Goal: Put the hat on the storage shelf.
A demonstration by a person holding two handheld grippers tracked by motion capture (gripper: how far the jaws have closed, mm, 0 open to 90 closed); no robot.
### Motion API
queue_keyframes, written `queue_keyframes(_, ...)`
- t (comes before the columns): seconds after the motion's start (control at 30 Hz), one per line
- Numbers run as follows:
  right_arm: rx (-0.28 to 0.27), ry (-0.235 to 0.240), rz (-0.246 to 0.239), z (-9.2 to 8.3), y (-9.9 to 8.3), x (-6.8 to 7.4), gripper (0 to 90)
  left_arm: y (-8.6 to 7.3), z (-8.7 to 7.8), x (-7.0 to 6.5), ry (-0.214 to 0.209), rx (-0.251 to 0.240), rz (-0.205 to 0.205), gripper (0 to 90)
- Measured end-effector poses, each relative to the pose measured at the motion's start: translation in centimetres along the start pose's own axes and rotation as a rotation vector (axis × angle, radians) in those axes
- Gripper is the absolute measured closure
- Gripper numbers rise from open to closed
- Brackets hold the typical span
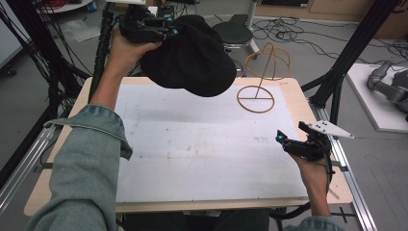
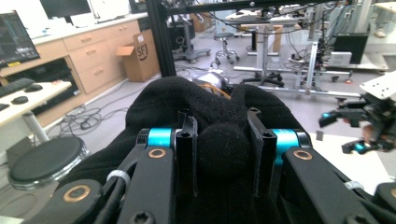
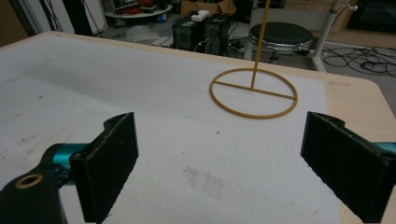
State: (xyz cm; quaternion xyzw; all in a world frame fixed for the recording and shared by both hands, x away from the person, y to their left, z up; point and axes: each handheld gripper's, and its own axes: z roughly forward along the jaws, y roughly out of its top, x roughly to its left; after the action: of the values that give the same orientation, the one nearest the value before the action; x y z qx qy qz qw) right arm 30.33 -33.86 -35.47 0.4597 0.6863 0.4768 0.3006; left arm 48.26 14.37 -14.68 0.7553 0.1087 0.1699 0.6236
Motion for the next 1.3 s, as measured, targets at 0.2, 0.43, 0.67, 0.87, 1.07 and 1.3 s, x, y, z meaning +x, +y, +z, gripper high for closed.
queue_keyframes(0.2,0.003,0.002,0.003,0.1,0.0,-0.1,10.9,0.4,1.9,0.7,-0.01,-0.019,-0.001,69.7)
queue_keyframes(0.43,0.0,0.001,0.009,0.1,-0.1,-0.3,10.9,0.9,4.0,1.1,-0.029,-0.052,-0.005,69.7)
queue_keyframes(0.67,0.002,-0.004,0.018,0.0,-0.1,-0.5,10.9,1.1,6.4,1.4,-0.06,-0.087,-0.006,69.7)
queue_keyframes(0.87,-0.007,-0.007,0.022,-0.3,0.0,-0.8,10.9,1.5,8.5,1.6,-0.076,-0.132,-0.033,69.8)
queue_keyframes(1.07,-0.012,-0.009,0.026,-0.5,0.1,-1.0,10.9,1.4,10.2,2.0,-0.088,-0.184,-0.077,69.9)
queue_keyframes(1.3,-0.018,-0.01,0.021,-0.6,0.2,-1.1,10.9,0.7,11.9,2.4,-0.088,-0.206,-0.118,69.9)
